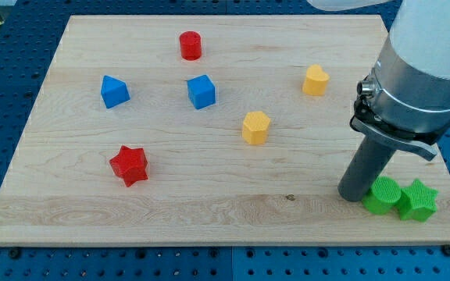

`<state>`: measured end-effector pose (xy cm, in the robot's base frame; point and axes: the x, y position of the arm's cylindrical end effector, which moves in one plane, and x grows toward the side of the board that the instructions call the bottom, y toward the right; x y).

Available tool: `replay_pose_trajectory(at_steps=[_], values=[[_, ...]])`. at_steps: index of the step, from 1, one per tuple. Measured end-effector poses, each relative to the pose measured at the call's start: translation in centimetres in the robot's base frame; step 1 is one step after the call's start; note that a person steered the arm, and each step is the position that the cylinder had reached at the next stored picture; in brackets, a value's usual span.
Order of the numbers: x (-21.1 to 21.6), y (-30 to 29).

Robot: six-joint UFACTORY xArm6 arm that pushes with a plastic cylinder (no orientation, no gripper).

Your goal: Place your arm parallel to hexagon

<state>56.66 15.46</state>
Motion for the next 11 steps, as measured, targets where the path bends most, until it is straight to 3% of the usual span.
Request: replay_pose_trajectory(at_steps=[10,11], values=[[-3.7,-0.5],[-6.5,-2.6]])
